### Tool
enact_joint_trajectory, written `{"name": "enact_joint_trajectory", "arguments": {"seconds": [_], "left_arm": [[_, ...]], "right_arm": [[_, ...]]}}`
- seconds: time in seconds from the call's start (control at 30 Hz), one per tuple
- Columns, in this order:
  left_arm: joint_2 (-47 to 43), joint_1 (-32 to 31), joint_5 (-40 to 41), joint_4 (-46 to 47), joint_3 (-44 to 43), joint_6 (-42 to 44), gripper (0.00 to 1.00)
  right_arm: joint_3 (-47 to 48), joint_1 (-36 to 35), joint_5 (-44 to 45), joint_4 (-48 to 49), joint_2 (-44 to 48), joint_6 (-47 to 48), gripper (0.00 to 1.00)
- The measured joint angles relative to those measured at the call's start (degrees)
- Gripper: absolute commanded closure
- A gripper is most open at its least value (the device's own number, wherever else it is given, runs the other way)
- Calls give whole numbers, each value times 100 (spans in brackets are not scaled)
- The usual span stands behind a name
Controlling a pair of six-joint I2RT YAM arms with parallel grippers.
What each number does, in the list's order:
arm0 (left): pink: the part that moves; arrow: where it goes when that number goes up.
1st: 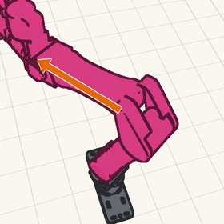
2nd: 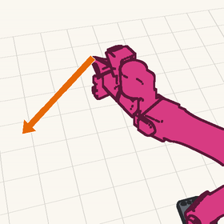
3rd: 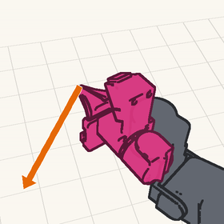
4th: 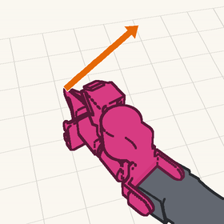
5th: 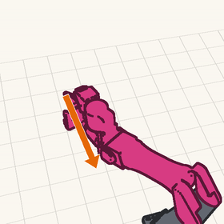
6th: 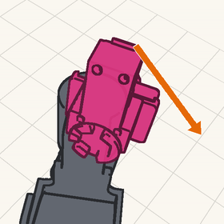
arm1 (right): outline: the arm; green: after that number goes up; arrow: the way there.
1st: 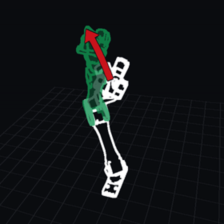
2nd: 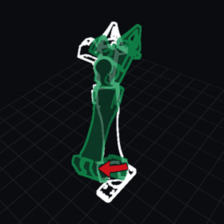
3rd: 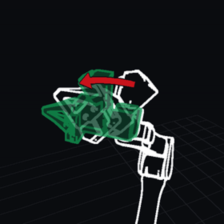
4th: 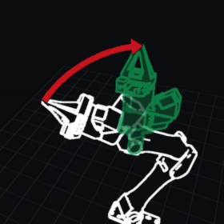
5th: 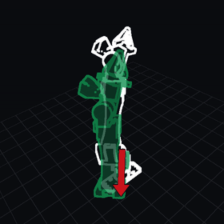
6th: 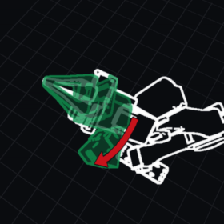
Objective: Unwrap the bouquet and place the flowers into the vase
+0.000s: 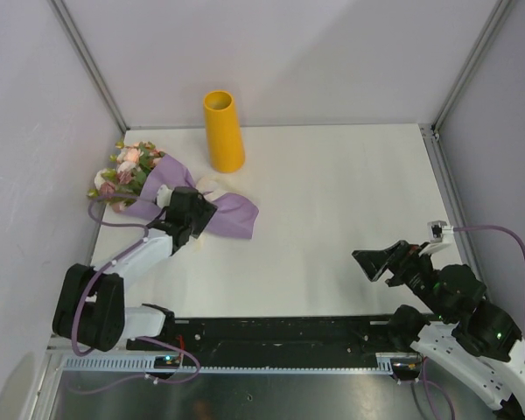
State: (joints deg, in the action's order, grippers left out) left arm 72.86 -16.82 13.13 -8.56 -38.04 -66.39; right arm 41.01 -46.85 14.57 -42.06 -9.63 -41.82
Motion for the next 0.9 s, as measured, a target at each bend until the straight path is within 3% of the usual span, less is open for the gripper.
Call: {"name": "enact_joint_trajectory", "arguments": {"seconds": [0.13,0.27,0.5,0.57,0.9], "left_arm": [[186,-28,-120,286,181,-116,42],[291,-70,-177,426,293,-133,55],[208,-358,-142,555,466,-114,92],[142,-505,-131,566,525,-111,97],[-437,-1482,-114,614,988,-181,98]], "right_arm": [[0,0,15,-92,70,-98,3],[-2,0,90,-157,92,-214,3],[-9,0,177,-280,92,-339,4],[-9,0,212,-278,92,-341,4],[-162,0,254,-133,155,-295,5]]}}
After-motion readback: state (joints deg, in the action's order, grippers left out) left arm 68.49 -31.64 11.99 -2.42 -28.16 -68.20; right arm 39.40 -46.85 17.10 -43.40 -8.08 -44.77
